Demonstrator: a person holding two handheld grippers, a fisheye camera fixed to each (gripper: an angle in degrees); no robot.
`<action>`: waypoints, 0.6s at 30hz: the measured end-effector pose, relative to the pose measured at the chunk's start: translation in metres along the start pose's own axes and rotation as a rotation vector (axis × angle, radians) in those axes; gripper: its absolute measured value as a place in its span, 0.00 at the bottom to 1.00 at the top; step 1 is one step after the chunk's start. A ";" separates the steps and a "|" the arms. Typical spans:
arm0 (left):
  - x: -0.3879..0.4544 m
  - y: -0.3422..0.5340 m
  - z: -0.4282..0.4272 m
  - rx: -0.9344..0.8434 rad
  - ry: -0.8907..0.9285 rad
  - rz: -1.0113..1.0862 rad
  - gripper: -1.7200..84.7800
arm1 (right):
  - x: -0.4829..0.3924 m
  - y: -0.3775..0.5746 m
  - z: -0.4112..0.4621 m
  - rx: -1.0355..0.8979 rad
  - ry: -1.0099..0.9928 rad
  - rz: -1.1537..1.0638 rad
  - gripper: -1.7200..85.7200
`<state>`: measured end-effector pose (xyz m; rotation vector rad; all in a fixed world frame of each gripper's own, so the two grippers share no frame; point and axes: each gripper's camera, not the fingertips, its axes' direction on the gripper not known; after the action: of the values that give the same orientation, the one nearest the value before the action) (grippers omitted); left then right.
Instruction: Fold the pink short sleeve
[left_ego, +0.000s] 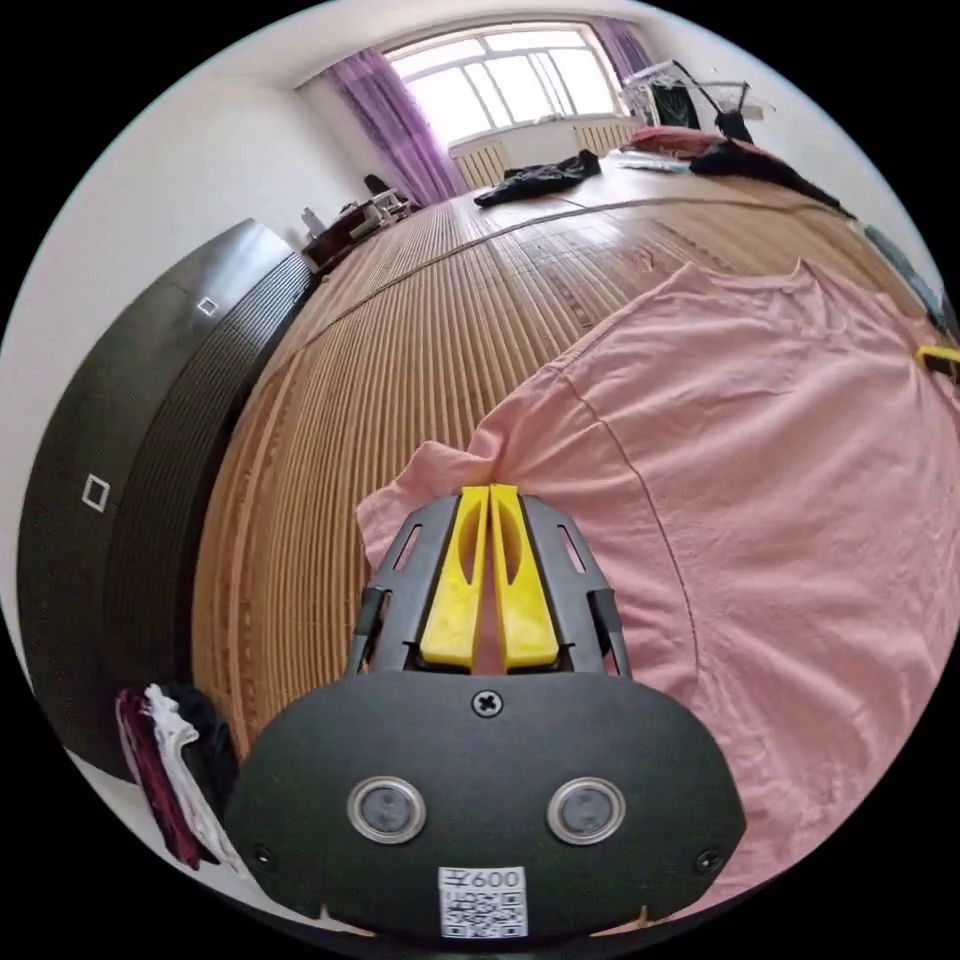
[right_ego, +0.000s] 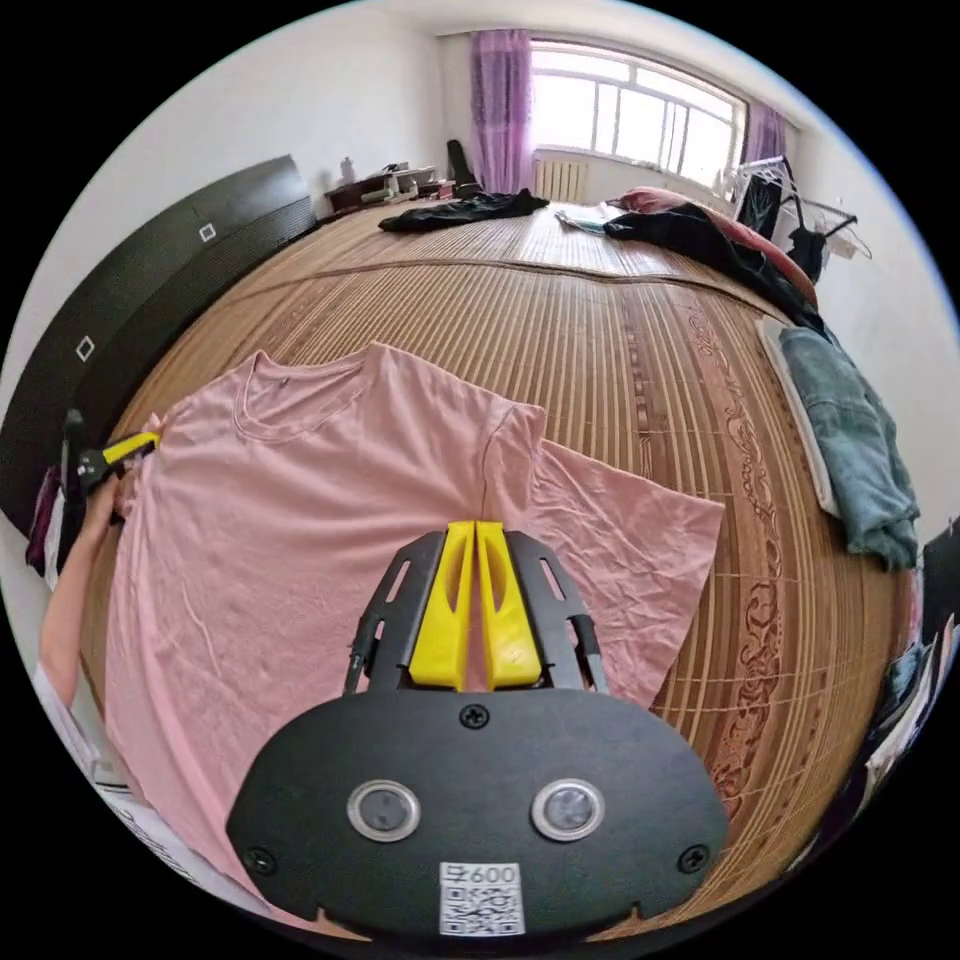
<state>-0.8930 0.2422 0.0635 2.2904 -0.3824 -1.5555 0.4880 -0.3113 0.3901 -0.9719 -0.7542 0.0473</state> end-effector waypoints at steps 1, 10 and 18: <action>0.016 -0.004 0.007 -0.008 -0.100 0.022 0.02 | 0.003 0.005 0.001 0.034 -0.002 -0.007 0.01; -0.005 0.082 -0.082 0.329 -0.065 -0.308 0.02 | -0.039 0.140 -0.083 0.161 0.339 -0.267 0.01; 0.065 0.295 -0.224 0.251 0.244 0.077 0.03 | -0.051 0.317 -0.166 -0.075 -0.168 -0.235 0.01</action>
<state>-0.6690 -0.0218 0.2113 2.5836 -0.6210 -1.2317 0.6393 -0.2652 0.0649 -0.9521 -1.0267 -0.1059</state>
